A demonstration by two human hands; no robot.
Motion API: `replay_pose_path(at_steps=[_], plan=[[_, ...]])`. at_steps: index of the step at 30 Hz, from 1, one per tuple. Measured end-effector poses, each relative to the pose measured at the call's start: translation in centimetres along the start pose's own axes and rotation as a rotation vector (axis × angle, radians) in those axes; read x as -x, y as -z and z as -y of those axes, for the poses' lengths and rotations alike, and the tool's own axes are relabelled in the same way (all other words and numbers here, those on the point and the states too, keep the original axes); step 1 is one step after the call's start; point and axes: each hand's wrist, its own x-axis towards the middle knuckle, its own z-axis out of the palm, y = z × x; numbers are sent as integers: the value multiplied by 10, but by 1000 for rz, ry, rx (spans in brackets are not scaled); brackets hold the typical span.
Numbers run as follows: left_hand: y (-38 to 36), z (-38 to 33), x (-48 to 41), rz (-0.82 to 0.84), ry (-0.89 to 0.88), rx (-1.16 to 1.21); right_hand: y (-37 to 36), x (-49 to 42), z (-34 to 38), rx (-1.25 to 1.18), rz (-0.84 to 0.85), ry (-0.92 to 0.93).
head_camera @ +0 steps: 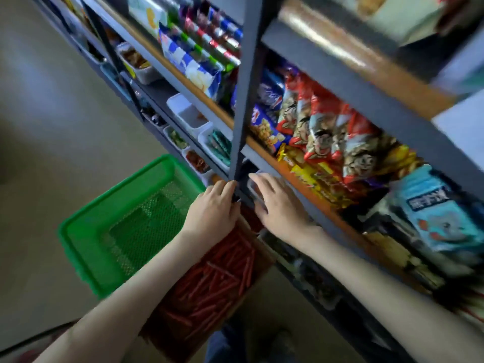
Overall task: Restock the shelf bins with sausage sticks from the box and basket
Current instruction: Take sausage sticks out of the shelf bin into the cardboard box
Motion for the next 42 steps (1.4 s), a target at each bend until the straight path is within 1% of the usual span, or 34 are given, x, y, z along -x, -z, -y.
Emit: replay_pose_path(at_steps=[2, 4, 6, 9, 11, 13, 16, 17, 19, 21, 25, 26, 28, 31, 33, 34, 36, 38, 40, 42], plan=[[26, -51, -21, -93, -111, 53, 61, 18, -2, -162, -91, -114], [51, -108, -36, -194, -234, 106, 124, 45, -3, -195, -225, -138], [73, -166, -45, -307, -346, 199, 181, 79, -3, -195, -359, -135], [100, -250, -51, -482, -487, 327, 253, 137, -1, -166, -515, -119], [113, -298, -55, -558, -571, 356, 292, 172, -9, -117, -605, -96], [122, -338, -62, -620, -638, 354, 324, 202, -27, -38, -700, -110], [132, -385, -74, -636, -680, 334, 358, 240, -60, 68, -812, -209], [134, -397, -77, -607, -690, 313, 366, 250, -70, 86, -834, -257], [136, -417, -83, -455, -695, 245, 376, 265, -89, 126, -859, -350], [138, -432, -89, -304, -672, 144, 384, 273, -109, 210, -825, -448], [138, -443, -104, -120, -599, -48, 391, 278, -138, 303, -632, -713], [135, -442, -108, -83, -600, -37, 392, 278, -140, 326, -598, -751], [132, -440, -111, -14, -616, -4, 390, 275, -141, 412, -550, -750], [126, -437, -112, -6, -631, -12, 386, 263, -138, 532, -452, -704], [124, -434, -112, -43, -635, -35, 386, 252, -140, 568, -405, -689], [122, -433, -112, -65, -662, -33, 387, 246, -142, 552, -382, -685], [122, -433, -111, -91, -723, -16, 387, 231, -141, 393, -312, -680], [118, -431, -114, -103, -764, -62, 384, 219, -139, 232, -176, -678], [120, -428, -115, -89, -768, -34, 381, 212, -136, 231, -14, -717], [121, -426, -117, -53, -771, -62, 382, 213, -136, 273, 24, -718]])
